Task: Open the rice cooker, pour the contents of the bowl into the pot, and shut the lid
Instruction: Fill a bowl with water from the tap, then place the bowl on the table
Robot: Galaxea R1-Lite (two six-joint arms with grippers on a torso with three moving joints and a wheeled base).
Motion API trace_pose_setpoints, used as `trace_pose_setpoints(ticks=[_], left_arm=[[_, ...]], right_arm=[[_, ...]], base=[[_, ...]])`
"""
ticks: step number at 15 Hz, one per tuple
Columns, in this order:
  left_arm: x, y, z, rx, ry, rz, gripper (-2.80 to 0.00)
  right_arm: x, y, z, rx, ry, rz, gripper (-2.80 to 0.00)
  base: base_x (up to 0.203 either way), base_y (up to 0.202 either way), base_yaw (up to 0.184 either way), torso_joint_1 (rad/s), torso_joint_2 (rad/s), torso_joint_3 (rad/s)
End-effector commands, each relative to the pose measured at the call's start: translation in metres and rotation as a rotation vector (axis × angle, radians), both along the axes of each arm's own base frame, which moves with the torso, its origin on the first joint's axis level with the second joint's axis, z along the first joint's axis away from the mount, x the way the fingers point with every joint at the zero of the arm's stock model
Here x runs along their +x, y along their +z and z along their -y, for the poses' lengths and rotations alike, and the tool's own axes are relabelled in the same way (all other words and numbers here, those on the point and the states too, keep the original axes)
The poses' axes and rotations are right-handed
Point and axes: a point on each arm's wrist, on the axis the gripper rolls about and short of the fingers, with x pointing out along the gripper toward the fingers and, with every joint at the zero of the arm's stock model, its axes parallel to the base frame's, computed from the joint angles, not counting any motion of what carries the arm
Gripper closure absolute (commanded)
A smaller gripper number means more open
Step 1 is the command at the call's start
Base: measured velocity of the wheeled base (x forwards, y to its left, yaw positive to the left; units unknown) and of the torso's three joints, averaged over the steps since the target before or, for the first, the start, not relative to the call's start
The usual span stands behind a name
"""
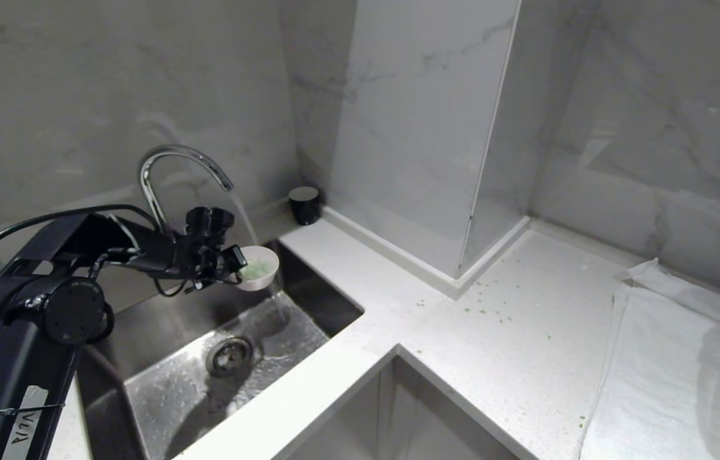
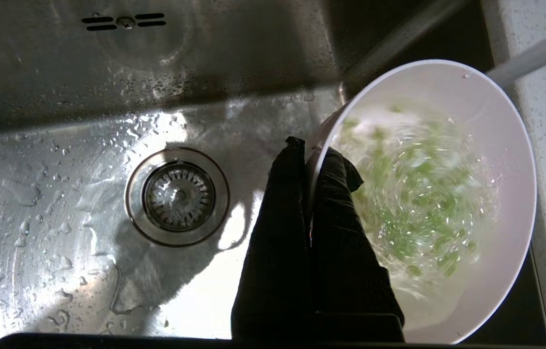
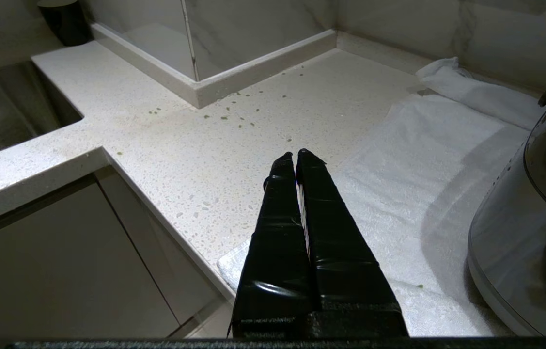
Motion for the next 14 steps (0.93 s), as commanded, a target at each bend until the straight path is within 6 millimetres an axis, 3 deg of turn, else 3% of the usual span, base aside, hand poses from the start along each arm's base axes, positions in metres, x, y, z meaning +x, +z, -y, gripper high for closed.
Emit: trace_pose_setpoints(ticks=[1,6,14], left_arm=[[-0.004,-0.005,0.001,-0.009,0.001,-0.03,0.0],[-0.026,-0.008,0.028,-0.08,-0.087,-0.109,0.0],[-0.053,0.018,0.09,-0.103,-0.201,-0.117,0.0]], right_arm=[[0.0,0.0,0.0,0.0,0.0,-0.002,0.0],[0.0,0.0,0.0,0.0,0.0,-0.002,0.0],[0.0,0.0,0.0,0.0,0.0,-0.002,0.0]], base=[[0.0,0.0,0.0,0.0,0.0,0.0],[0.0,0.0,0.0,0.0,0.0,0.0],[0.0,0.0,0.0,0.0,0.0,0.0]])
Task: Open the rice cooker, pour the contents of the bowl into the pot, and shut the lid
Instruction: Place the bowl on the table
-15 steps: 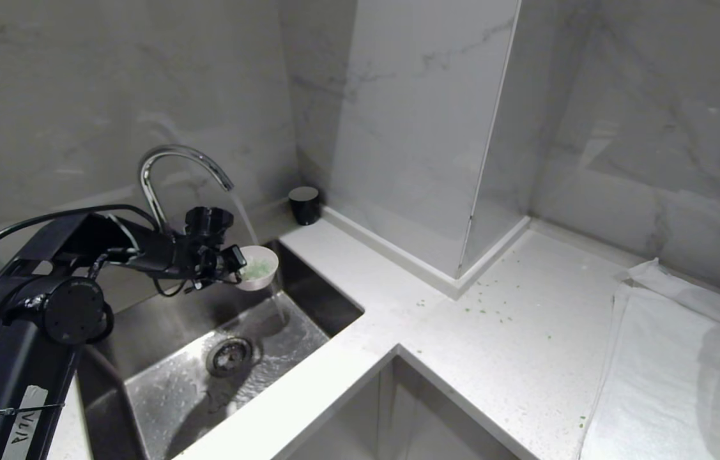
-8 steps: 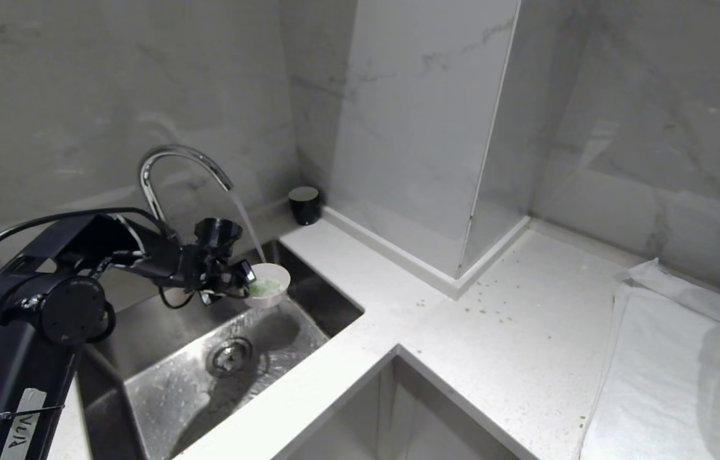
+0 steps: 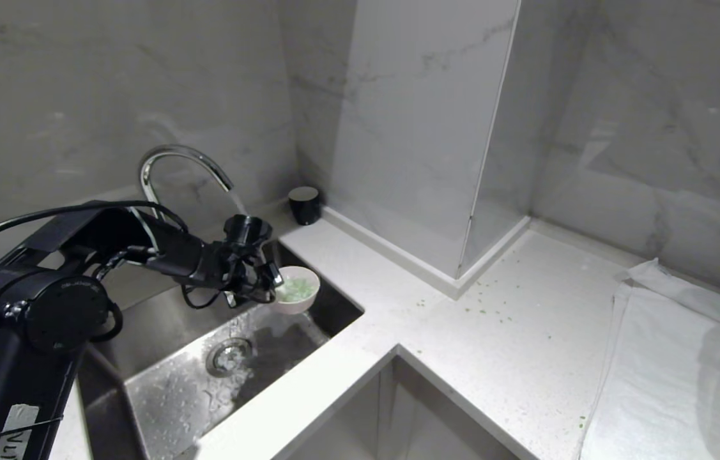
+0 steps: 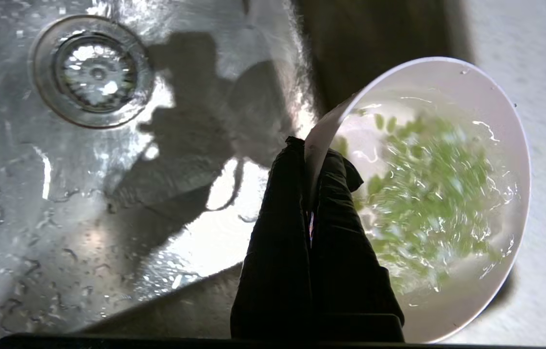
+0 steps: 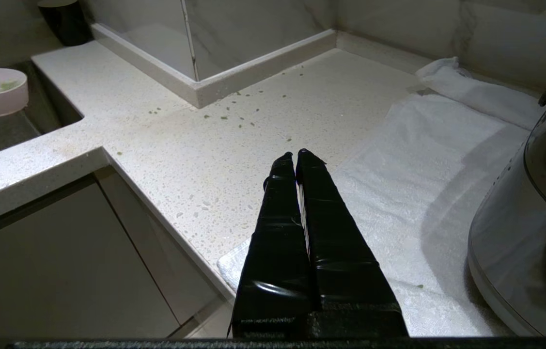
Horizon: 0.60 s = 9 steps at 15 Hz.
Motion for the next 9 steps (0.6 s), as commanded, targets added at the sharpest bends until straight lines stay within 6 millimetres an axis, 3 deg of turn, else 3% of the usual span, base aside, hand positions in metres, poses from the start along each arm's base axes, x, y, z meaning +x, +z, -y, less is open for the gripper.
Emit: trace_pose_setpoints(ticks=[1,9], left_arm=[[-0.005,0.01,0.018,-0.007,-0.036,0.019,0.0],[-0.015,0.029,0.094,-0.027,-0.174,0.012,0.0]], right_arm=[[0.0,0.0,0.0,-0.001,0.001,-0.002,0.0],[0.0,0.0,0.0,-0.001,0.001,-0.002,0.0]], base=[[0.0,0.0,0.0,0.0,0.0,0.0],[0.0,0.0,0.0,0.0,0.0,0.0]])
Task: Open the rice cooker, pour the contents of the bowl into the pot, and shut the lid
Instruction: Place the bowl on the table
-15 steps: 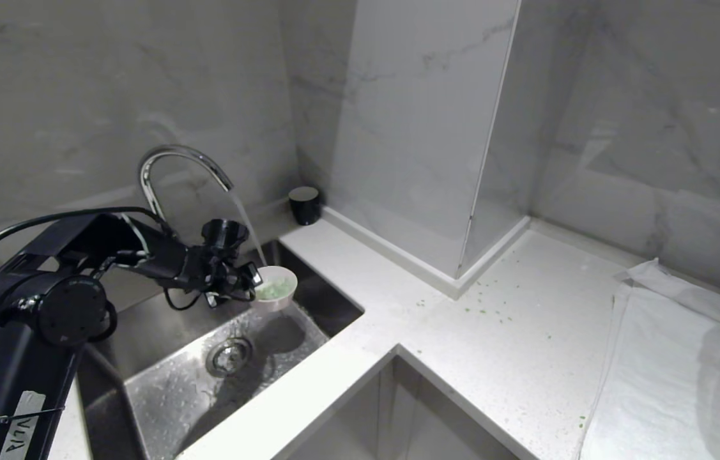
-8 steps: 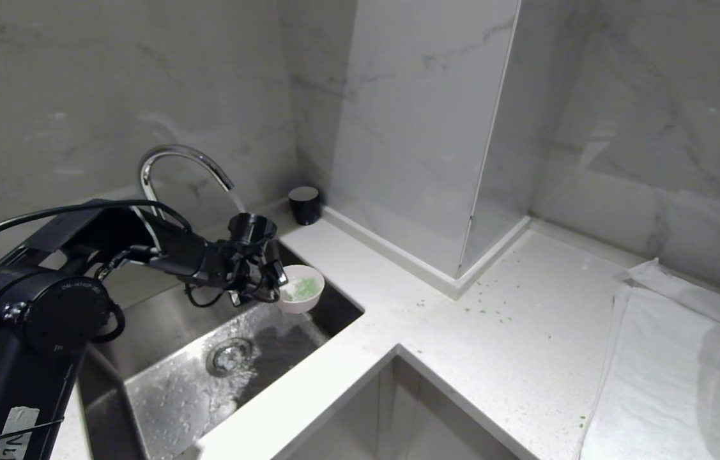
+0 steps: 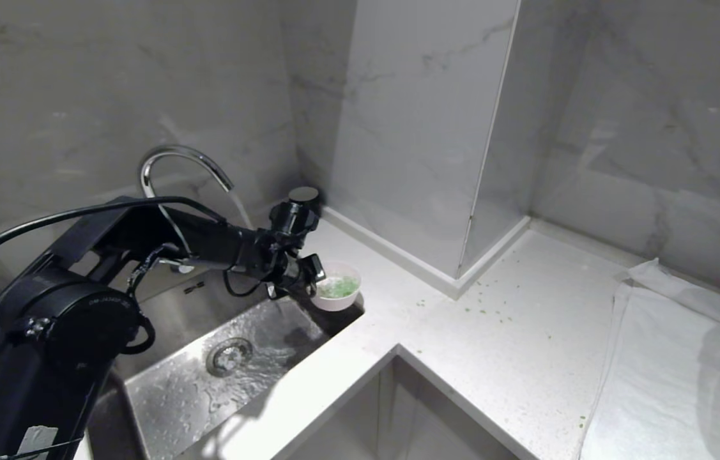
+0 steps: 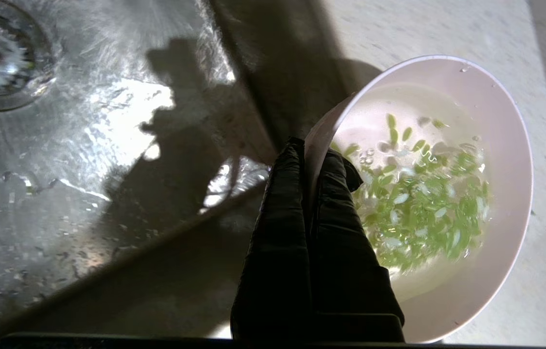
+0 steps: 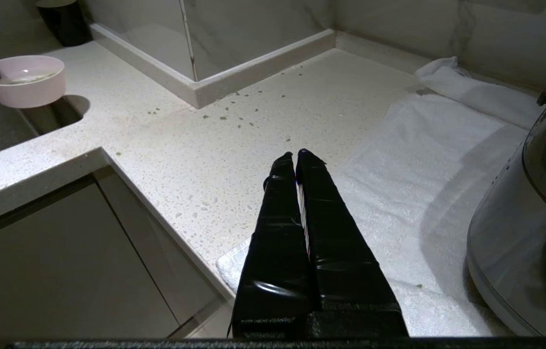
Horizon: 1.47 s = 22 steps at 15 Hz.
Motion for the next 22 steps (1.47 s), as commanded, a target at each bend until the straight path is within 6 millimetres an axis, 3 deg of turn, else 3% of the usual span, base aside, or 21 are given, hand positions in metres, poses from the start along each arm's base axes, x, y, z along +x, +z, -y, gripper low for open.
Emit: trace_pose_setpoints(ticks=[1,6,10,18,21,22], left_arm=[[-0.001,0.003,0.027,-0.01,-0.043,0.008,0.0],[-0.008,-0.006,0.068,-0.013,-0.104,-0.025,0.0],[-0.019,-0.017,0.09,-0.004,-0.151,-0.038,0.0],[-0.035,-0.04,0.125,0.019,-0.19,-0.015,0.0],[-0.035,-0.041,0.125,0.022,-0.187,-0.013,0.0],[-0.035,-0.04,0.124,0.022,-0.186,-0.013,-2.8]], right_arm=[[0.0,0.0,0.0,-0.001,0.001,-0.002,0.0],[0.0,0.0,0.0,-0.001,0.001,-0.002,0.0],[0.0,0.0,0.0,-0.001,0.001,-0.002,0.0],[0.0,0.0,0.0,-0.001,0.001,-0.002,0.0],[0.0,0.0,0.0,-0.001,0.001,-0.002,0.0],[0.0,0.0,0.0,-0.001,0.001,-0.002,0.0]], base=[[0.0,0.0,0.0,0.0,0.0,0.0],[0.0,0.0,0.0,0.0,0.0,0.0],[0.0,0.0,0.0,0.0,0.0,0.0],[0.0,0.0,0.0,0.0,0.0,0.0],[0.0,0.0,0.0,0.0,0.0,0.0],[0.0,0.0,0.0,0.0,0.0,0.0]])
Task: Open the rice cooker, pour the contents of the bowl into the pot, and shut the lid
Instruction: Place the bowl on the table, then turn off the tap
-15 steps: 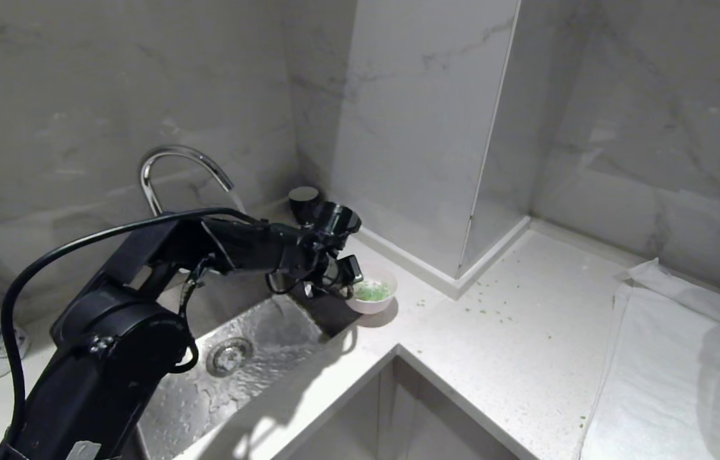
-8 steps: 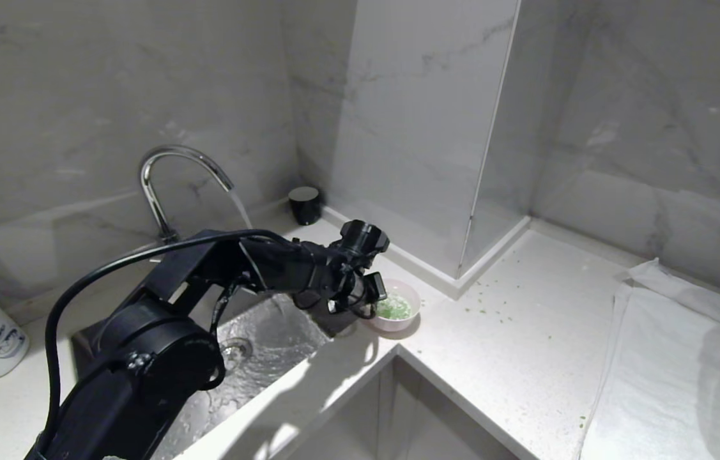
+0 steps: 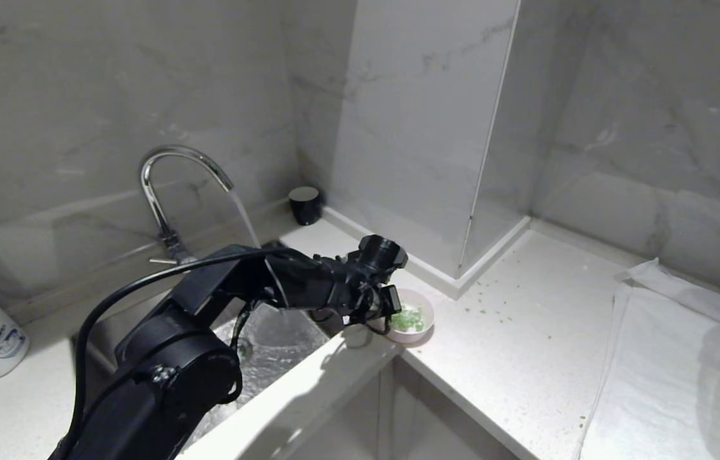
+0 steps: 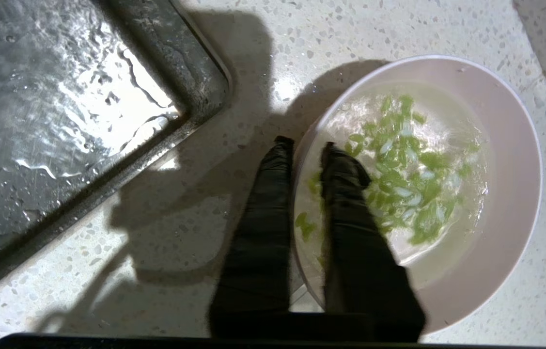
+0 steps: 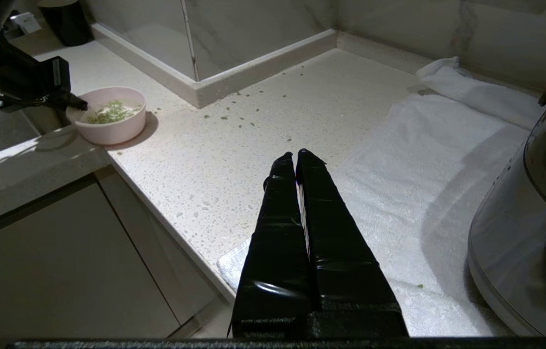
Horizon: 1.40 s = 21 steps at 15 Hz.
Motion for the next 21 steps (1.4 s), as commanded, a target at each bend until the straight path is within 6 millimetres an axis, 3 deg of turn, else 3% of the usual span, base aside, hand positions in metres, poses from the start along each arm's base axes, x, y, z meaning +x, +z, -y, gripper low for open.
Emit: trace_pose_setpoints(ticks=[1,7,12,15,21], left_arm=[[0.001,-0.002,-0.001,0.001,0.008,-0.006,-2.8],[0.004,0.008,-0.008,-0.01,0.027,0.006,-2.8],[-0.005,0.082,-0.04,-0.07,0.087,0.05,-2.8],[-0.021,0.102,-0.074,-0.052,0.129,0.03,-2.8],[-0.024,0.093,-0.18,-0.04,0.336,0.021,-2.8]], right_arm=[[0.0,0.0,0.0,0.0,0.001,-0.002,0.0],[0.0,0.0,0.0,0.0,0.001,-0.002,0.0],[0.0,0.0,0.0,0.0,0.001,-0.002,0.0],[0.0,0.0,0.0,0.0,0.001,-0.002,0.0],[0.0,0.0,0.0,0.0,0.001,-0.002,0.0]], base=[[0.0,0.0,0.0,0.0,0.0,0.0],[0.0,0.0,0.0,0.0,0.0,0.0],[0.0,0.0,0.0,0.0,0.0,0.0],[0.0,0.0,0.0,0.0,0.0,0.0],[0.0,0.0,0.0,0.0,0.0,0.0]])
